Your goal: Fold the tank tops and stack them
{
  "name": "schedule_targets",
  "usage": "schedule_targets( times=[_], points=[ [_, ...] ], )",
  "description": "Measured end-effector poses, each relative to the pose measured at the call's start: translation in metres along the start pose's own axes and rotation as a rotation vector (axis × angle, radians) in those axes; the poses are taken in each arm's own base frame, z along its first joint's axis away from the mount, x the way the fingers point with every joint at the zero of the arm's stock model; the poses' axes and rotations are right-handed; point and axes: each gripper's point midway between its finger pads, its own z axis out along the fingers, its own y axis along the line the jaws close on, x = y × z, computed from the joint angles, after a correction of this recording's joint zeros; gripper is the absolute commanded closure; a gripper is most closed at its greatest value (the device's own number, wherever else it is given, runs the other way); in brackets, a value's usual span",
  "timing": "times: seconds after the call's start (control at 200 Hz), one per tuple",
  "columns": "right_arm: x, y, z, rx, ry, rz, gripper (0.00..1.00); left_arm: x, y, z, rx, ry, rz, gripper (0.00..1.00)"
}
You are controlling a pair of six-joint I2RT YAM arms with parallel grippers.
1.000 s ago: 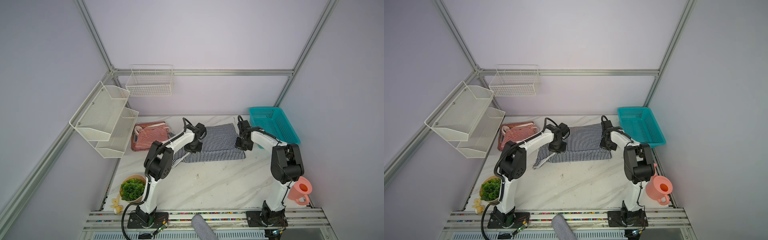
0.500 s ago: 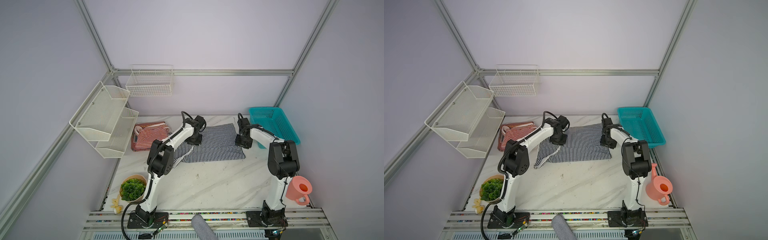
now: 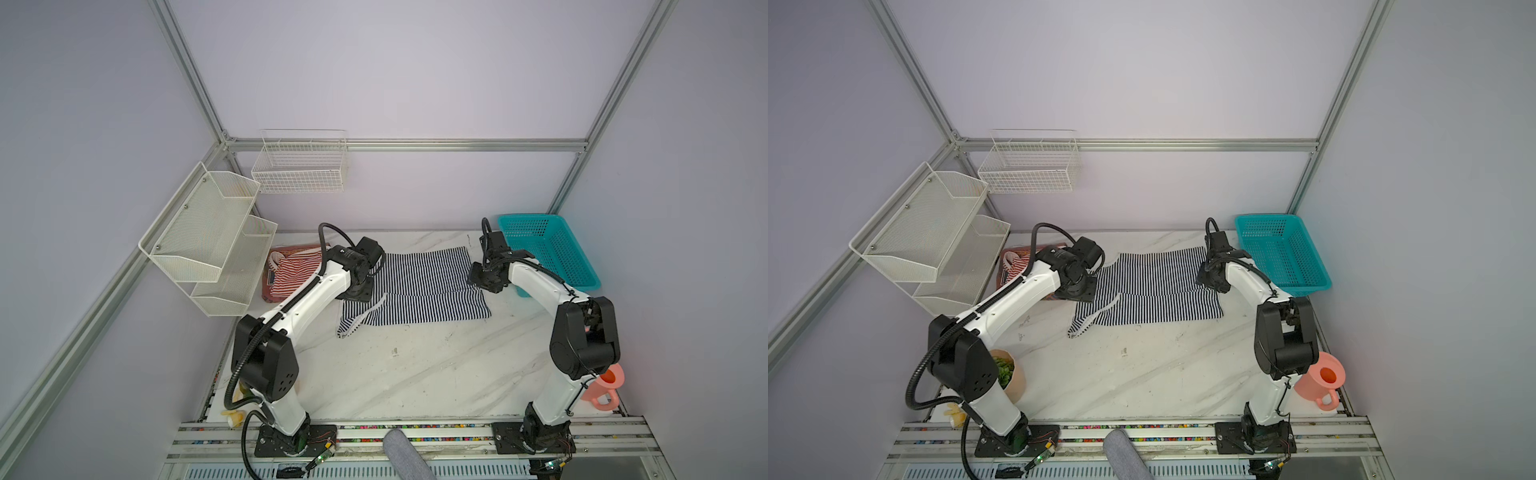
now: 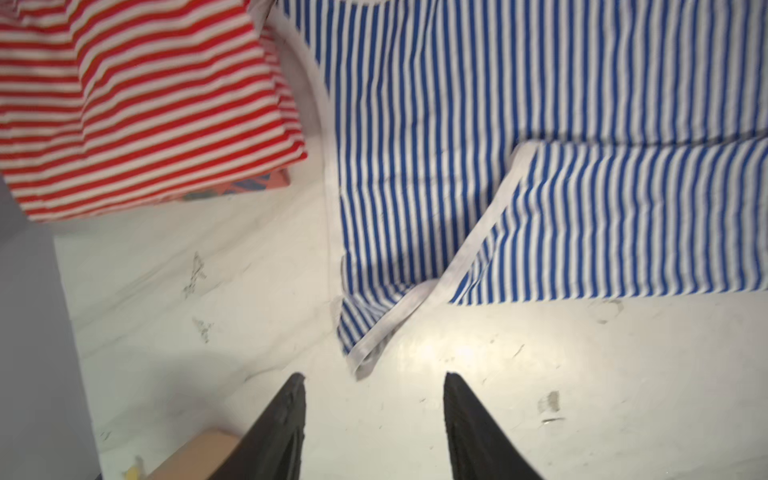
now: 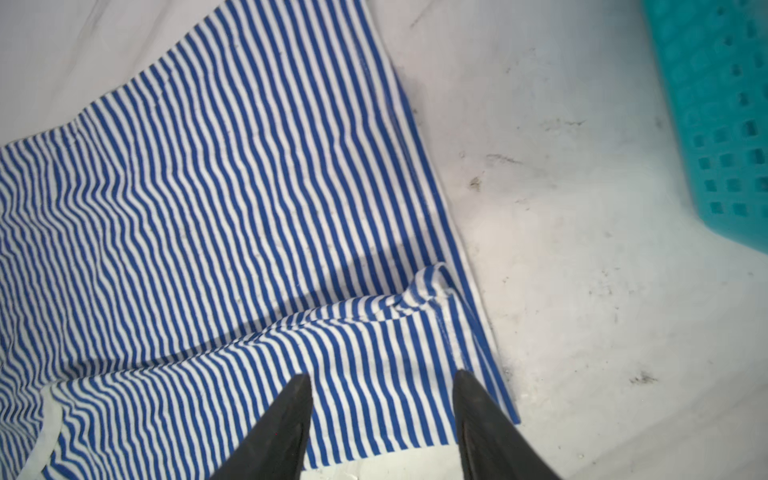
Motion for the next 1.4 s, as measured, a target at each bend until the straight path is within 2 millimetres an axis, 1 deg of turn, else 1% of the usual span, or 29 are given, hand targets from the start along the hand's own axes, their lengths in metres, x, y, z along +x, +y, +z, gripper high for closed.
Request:
schedule_targets(
  times=[0.095,0.175,0.235,0.305,0.43,0.58,0.655,0.75,0.885,1.005,1.06,1.24,1.4],
  points=[
    [0.018,0.016,0.008,-0.031,0.031,-0.039,0.42,0.038,0.012,0.022,-0.053,0.099,-0.007,0.55],
    [0.033,0.028,0.017,-0.054,0.062,-0.067,0.42,0.065,0.017,0.041,-0.086,0.178,-0.019,0.58],
    [0.041,0.035,0.024,-0.066,0.084,-0.084,0.42,0.079,0.019,0.051,-0.099,0.219,-0.022,0.58],
    [0.049,0.039,0.034,-0.072,0.108,-0.094,0.42,0.088,0.019,0.059,-0.104,0.247,-0.032,0.57],
    [0.056,0.038,0.047,-0.070,0.137,-0.095,0.42,0.089,0.014,0.072,-0.098,0.256,-0.048,0.50],
    [0.057,0.039,0.048,-0.073,0.136,-0.095,0.42,0.087,0.006,0.087,-0.079,0.260,-0.063,0.49],
    [0.056,0.039,0.048,-0.075,0.133,-0.095,0.42,0.086,0.002,0.093,-0.070,0.264,-0.067,0.51],
    [0.055,0.040,0.049,-0.076,0.131,-0.095,0.42,0.085,0.000,0.101,-0.064,0.270,-0.078,0.57],
    [0.056,0.039,0.049,-0.074,0.133,-0.095,0.43,0.085,0.001,0.111,-0.071,0.283,-0.095,0.69],
    [0.058,0.038,0.050,-0.070,0.137,-0.095,0.43,0.084,0.002,0.112,-0.070,0.279,-0.101,0.78],
    [0.059,0.037,0.051,-0.067,0.139,-0.095,0.43,0.083,0.002,0.113,-0.068,0.278,-0.102,0.80],
    [0.062,0.035,0.053,-0.063,0.146,-0.095,0.43,0.085,0.004,0.115,-0.070,0.280,-0.102,0.97],
    [0.066,0.032,0.055,-0.057,0.154,-0.095,0.44,0.085,0.010,0.115,-0.090,0.286,-0.099,0.99]
  ],
)
